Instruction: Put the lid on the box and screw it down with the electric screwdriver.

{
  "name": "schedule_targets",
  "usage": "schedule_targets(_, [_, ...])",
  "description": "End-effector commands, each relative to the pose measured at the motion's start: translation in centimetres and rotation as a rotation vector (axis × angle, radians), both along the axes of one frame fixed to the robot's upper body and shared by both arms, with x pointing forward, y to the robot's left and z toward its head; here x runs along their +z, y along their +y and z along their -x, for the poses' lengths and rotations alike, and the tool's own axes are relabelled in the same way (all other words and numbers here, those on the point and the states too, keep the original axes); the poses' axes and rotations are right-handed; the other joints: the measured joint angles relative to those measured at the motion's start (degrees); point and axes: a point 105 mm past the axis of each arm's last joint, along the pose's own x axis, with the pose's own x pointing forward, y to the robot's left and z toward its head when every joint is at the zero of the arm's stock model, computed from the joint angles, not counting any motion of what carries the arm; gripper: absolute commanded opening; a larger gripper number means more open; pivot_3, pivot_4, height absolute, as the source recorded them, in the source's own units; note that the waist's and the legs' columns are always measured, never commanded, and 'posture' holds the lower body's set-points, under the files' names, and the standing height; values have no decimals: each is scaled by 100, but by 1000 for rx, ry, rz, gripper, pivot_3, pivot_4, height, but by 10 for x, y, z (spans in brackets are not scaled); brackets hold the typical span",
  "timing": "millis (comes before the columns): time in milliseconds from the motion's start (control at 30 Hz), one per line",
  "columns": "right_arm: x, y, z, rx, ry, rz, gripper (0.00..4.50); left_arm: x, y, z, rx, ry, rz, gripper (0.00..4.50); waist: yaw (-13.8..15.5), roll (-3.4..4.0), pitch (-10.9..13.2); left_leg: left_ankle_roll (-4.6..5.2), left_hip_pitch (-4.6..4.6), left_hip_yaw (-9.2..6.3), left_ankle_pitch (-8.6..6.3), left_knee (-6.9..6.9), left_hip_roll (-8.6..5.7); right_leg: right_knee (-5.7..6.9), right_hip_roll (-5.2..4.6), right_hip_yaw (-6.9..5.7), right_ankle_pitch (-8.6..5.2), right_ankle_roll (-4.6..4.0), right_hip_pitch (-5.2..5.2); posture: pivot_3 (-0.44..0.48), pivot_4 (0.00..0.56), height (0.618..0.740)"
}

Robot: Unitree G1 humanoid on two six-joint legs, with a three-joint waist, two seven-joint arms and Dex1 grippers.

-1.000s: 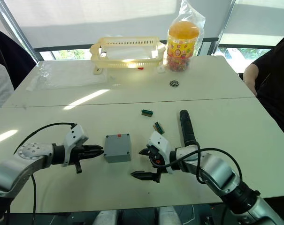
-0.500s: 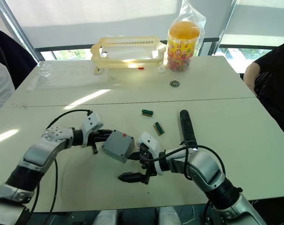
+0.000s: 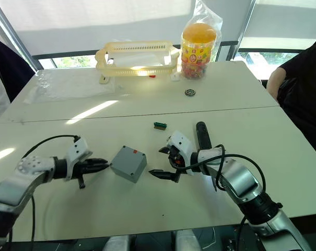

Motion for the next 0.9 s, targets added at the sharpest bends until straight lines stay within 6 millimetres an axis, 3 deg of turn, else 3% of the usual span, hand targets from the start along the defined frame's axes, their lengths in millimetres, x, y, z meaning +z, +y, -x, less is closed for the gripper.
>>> schedule_targets(33, [4,8,-4,73,-61,-6,4429,17,-6,13,-3,-29,23,667,33,0,0,0,0,-1,0,1,0,0,0,0,0,0,0,0,150,740])
schedule_targets(300, [-8,19,-7,197,-106,14,4429,5,-25,22,-2,-6,43,667,103,0,0,-1,2,0,0,4,0,1,3,1,1,-1,0,0,150,740])
schedule_targets(500, [-7,28,3,264,-91,-9,4429,9,-36,8,0,-45,50,667,126,-1,-1,-4,2,-1,2,6,0,3,3,0,1,0,1,0,150,740])
schedule_targets(667, [-4,30,17,265,-56,-44,4429,18,-34,-8,30,-97,39,667,128,-2,-2,-4,2,-2,3,5,0,5,3,0,1,0,2,0,150,740])
schedule_targets(900, [-6,32,37,253,-4,-59,4429,23,-29,-16,23,-109,23,667,118,-2,-2,-4,4,-3,3,5,0,7,5,-1,1,0,2,0,150,740])
